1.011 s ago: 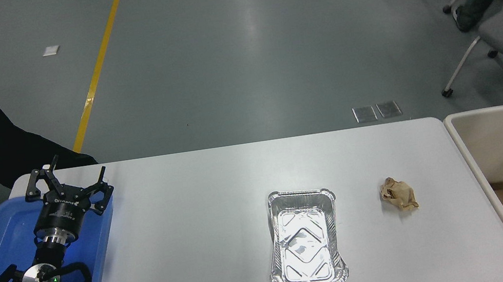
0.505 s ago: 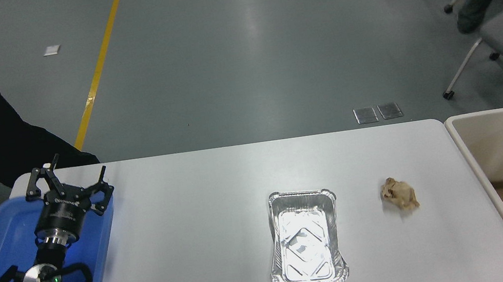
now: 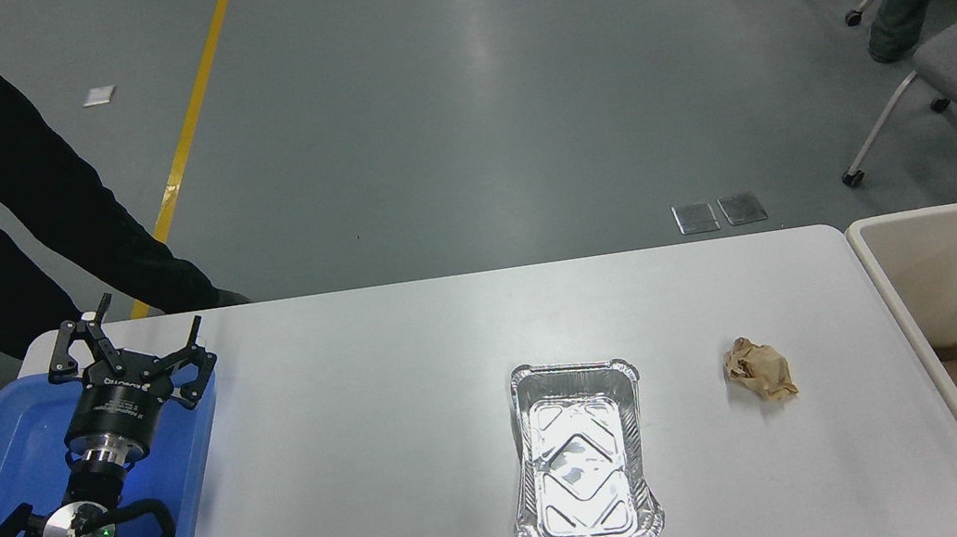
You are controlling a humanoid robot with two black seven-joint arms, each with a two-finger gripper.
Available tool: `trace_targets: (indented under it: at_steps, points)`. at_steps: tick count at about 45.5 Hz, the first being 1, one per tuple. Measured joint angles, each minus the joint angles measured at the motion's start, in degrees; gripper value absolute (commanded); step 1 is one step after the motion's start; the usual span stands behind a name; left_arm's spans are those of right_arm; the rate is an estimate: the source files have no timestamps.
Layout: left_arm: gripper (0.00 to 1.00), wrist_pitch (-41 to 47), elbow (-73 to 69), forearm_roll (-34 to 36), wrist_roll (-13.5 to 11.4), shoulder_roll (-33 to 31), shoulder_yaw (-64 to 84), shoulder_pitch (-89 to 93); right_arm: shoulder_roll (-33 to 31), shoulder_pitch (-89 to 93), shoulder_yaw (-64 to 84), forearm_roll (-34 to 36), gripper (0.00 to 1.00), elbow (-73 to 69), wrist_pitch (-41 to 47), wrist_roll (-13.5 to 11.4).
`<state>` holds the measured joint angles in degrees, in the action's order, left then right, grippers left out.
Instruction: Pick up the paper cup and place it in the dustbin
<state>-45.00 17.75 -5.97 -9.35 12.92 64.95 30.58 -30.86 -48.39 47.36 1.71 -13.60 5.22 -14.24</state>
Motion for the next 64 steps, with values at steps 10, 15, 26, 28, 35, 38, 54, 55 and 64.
trace_targets:
  at_steps: [10,15,26,28,35,38,54,55,64]
  points:
    - [0.99,0.0,0.0,0.0,0.0,0.0,0.0,0.0,1.42,1.78,-1.32,-0.01,0.69,2.47,-1.51,0.07]
    - [0.99,0.0,0.0,0.0,0.0,0.0,0.0,0.0,1.83,2.06,-1.71,0.13,0.81,2.68,-3.97,0.09]
    - [0.99,0.0,0.0,0.0,0.0,0.0,0.0,0.01,1.49,0.18,-1.59,0.22,0.98,-0.82,-6.44,0.11]
    - [0.99,0.0,0.0,0.0,0.0,0.0,0.0,0.0,0.92,-0.86,-1.3,0.22,1.0,-2.48,-6.69,0.11]
    - [0.99,0.0,0.0,0.0,0.0,0.0,0.0,0.01,-1.62,-5.89,0.43,0.32,1.0,-9.96,-7.12,0.1]
    - [0.99,0.0,0.0,0.0,0.0,0.0,0.0,0.01,-2.96,-8.76,1.93,0.54,1.0,-14.1,-7.16,0.03]
    - [0.99,0.0,0.0,0.06,0.11,0.0,-0.14,0.07,-6.45,-28.31,15.83,1.08,1.0,-36.39,-5.67,0.0]
    - [0.99,0.0,0.0,0.07,0.11,0.0,-0.14,0.07,-6.49,-29.59,16.69,1.06,1.0,-37.56,-5.47,0.0]
    - [0.99,0.0,0.0,0.08,0.12,0.0,-0.16,0.09,-5.57,-44.33,24.39,1.17,1.0,-48.39,0.92,0.0]
